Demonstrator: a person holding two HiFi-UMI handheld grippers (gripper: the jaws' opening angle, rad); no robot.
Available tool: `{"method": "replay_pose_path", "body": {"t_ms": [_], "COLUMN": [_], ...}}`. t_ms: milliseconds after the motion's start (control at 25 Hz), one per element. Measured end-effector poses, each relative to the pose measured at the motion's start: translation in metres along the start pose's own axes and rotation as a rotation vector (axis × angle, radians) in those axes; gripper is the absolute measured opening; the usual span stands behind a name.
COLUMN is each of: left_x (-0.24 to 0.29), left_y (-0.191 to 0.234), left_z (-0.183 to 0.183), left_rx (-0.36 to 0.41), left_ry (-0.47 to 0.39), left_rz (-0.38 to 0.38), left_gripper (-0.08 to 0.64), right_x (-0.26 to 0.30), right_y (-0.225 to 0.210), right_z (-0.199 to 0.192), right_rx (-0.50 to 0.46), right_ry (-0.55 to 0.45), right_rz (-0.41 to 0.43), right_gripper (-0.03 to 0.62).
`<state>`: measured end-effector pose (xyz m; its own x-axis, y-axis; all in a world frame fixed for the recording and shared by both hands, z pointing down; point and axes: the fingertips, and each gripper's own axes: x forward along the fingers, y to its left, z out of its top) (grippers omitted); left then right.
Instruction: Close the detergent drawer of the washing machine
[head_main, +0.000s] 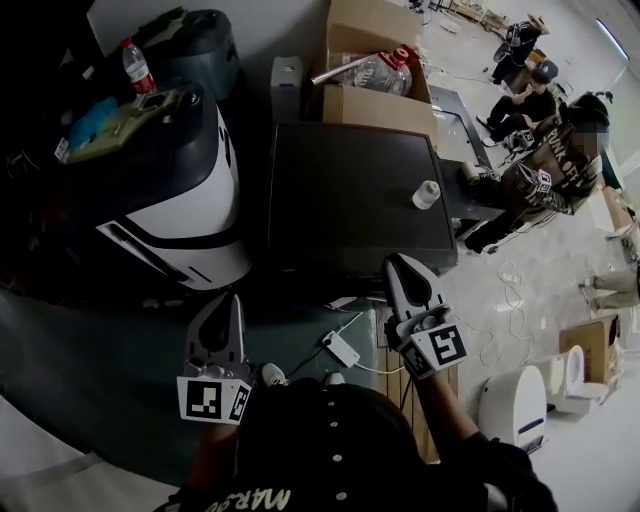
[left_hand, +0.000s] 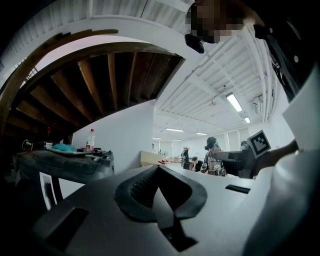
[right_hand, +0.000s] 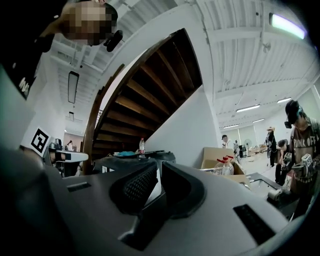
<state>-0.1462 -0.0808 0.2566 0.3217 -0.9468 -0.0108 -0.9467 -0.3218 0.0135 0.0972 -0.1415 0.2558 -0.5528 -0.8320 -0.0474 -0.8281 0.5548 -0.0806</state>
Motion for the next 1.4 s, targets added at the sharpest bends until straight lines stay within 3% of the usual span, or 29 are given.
{"method": "replay_pose_path", "body": {"t_ms": [640, 960, 1400], "left_x": [0.000, 0.005, 0.000], "left_y": [0.021, 0.013, 0.006], "left_z": [0.039, 0.042, 0.040], "left_rx": [0.090, 0.093, 0.085], "left_ry": [-0.052, -0.065, -0.057], "left_rz": [0.021, -0.006, -0.006], "left_gripper": [0.005, 0.005, 0.005], "right_x": [-0.031, -0.030, -0.029], "right_y": [-0.020, -0.018, -0.009], "right_z": [0.046, 0.045, 0.050], "right_rx": [-0.017, -0.057, -0.028], "right_ry": [-0.113, -0.087, -0.108], "right_rz": [-0.093, -0.100, -0.061], "right_gripper": [0.048, 0.038, 0.038]}}
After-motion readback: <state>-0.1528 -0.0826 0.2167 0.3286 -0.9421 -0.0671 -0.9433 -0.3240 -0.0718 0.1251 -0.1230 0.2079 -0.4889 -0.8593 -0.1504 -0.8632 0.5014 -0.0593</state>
